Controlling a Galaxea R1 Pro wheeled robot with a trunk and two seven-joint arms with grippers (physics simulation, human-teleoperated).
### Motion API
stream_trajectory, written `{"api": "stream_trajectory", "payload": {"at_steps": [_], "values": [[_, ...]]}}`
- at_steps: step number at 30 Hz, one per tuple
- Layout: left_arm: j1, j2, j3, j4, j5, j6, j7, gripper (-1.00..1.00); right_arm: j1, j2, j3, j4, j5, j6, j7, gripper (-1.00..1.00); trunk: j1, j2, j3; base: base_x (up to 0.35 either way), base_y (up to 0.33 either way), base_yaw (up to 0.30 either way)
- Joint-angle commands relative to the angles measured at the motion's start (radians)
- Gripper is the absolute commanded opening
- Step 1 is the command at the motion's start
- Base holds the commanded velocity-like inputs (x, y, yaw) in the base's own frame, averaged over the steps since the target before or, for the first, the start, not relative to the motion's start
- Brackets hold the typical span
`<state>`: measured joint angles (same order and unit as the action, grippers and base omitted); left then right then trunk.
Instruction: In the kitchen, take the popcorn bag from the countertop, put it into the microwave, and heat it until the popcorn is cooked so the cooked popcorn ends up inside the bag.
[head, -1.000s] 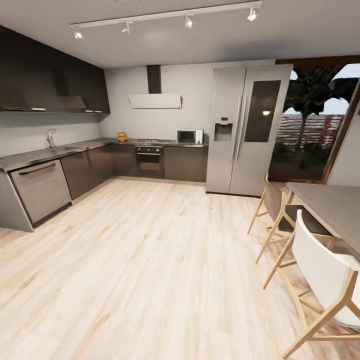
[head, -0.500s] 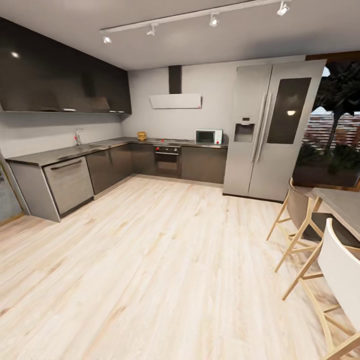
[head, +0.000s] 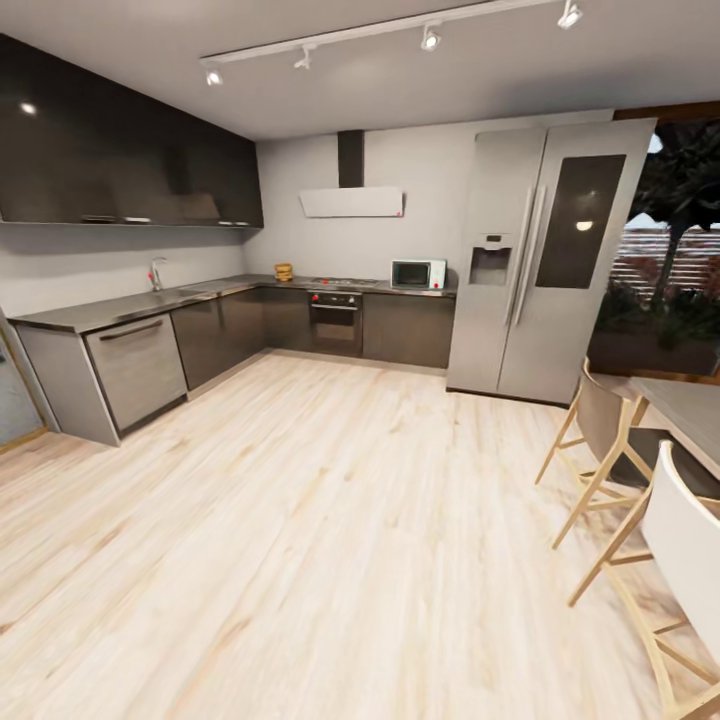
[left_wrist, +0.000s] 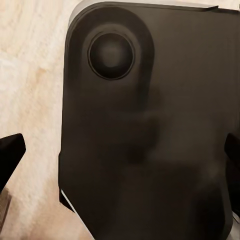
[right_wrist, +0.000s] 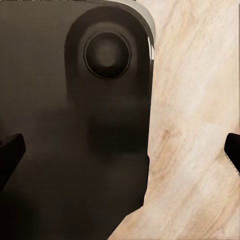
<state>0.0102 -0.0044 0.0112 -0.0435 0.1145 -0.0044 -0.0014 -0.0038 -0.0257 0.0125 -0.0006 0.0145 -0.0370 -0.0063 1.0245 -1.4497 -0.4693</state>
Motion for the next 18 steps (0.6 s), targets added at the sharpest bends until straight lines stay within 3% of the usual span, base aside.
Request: {"api": "stream_trajectory", "payload": {"at_steps": [1,18], "values": [[0.001,0.000,0.000,-0.002,0.010,0.000,0.000,1.00,-0.001,0.000,0.001,0.001,0.001,-0.003,0.000,1.00,0.001,0.000,-0.001,0.296,0.000,0.000],[0.001,0.000,0.001,0.000,0.020,0.003,0.001,1.00,0.000,0.007,0.000,0.001,-0.007,0.000,-0.001,1.00,0.001,0.000,-0.001,0.323,0.000,0.000]]}}
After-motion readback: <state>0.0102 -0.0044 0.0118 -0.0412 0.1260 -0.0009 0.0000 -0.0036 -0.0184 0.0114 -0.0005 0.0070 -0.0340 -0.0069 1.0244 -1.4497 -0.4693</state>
